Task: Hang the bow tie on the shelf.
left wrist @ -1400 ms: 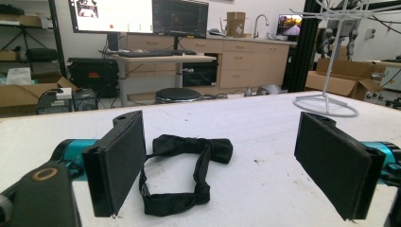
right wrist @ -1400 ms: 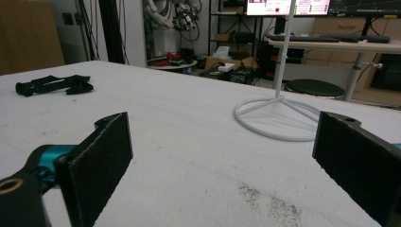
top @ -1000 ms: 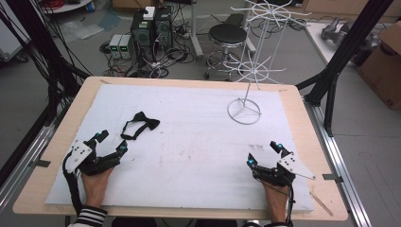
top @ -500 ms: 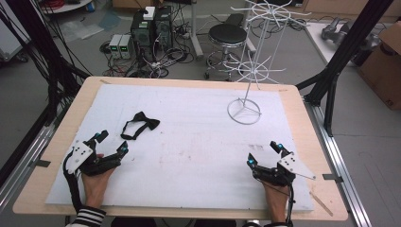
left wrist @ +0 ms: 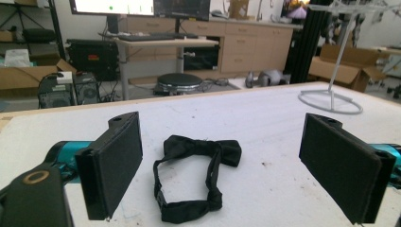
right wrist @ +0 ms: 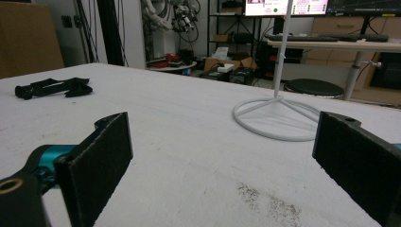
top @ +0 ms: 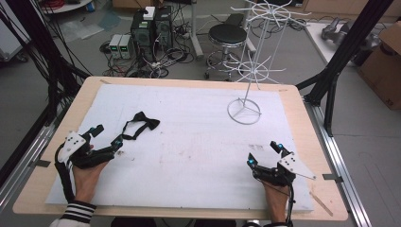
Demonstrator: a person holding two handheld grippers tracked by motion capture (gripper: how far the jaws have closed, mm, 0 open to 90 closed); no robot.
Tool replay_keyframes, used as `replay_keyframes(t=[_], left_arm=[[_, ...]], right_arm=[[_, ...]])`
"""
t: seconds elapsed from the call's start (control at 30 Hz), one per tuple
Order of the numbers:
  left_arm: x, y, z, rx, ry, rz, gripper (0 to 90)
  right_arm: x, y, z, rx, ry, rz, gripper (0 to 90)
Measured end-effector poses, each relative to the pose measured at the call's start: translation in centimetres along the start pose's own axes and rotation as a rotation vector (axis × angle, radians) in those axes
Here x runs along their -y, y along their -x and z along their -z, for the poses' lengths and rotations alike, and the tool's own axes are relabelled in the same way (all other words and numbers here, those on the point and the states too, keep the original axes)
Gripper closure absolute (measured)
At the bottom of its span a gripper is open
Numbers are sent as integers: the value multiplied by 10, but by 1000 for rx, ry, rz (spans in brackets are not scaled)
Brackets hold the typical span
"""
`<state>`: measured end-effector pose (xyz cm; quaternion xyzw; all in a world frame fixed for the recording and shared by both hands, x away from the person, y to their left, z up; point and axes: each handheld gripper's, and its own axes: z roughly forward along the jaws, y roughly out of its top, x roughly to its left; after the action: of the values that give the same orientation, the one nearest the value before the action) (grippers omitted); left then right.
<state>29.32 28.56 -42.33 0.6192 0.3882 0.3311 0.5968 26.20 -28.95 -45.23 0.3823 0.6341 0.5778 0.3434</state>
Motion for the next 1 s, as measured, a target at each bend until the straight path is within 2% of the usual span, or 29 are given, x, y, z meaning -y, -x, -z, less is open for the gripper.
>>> replay_keyframes(t=[0.1, 0.13, 0.2, 0.27, 0.3, 0.33, 0.37, 0.43, 0.5, 0.53, 0.67, 0.77, 0.87, 0.9, 0.97, 1.0], left_arm=[[-6, -1, -3, 10, -18, -1, 145], [-13, -3, -8, 25, -44, -2, 146], [-15, -3, -10, 28, -48, -4, 150], [-26, -4, -20, 41, -100, -29, 151], [-26, -4, -20, 41, -100, -29, 151], [-33, -5, -27, 48, -135, -51, 151], [-33, -5, -27, 48, -135, -51, 151], [-44, -5, -38, 66, -188, -93, 151], [-47, -4, -43, 70, -203, -107, 151], [-51, -4, -50, 77, -242, -134, 151], [-57, -1, -68, 104, -329, -171, 150], [-60, 1, -79, 119, -372, -161, 151], [-65, -1, -91, 126, -443, -186, 151], [-65, -1, -91, 126, -443, -186, 152], [-69, -4, -104, 145, -504, -172, 153], [-69, -4, -104, 145, -504, -172, 153]], right_arm=[[0, 0, 0, 0, 0, 0, 46], [0, 0, 0, 0, 0, -2, 46], [0, 0, 0, 1, 1, -4, 46], [0, 0, 0, 3, 0, -7, 46], [0, 0, 1, 3, 1, -6, 46], [0, 0, 1, 3, 2, -7, 46], [0, 0, 1, 3, 2, -7, 46], [0, 0, 1, 3, 1, -9, 46], [0, 0, 1, 2, 5, -7, 46], [0, 0, 1, 1, 2, -10, 46], [0, 0, 1, 2, 5, -7, 46], [0, 0, 1, 3, 5, -14, 46], [0, 0, 1, 3, 6, -13, 46], [0, 1, 1, 3, 7, -12, 46], [0, 1, 1, 2, 7, -13, 46], [0, 1, 1, 2, 7, -13, 46]])
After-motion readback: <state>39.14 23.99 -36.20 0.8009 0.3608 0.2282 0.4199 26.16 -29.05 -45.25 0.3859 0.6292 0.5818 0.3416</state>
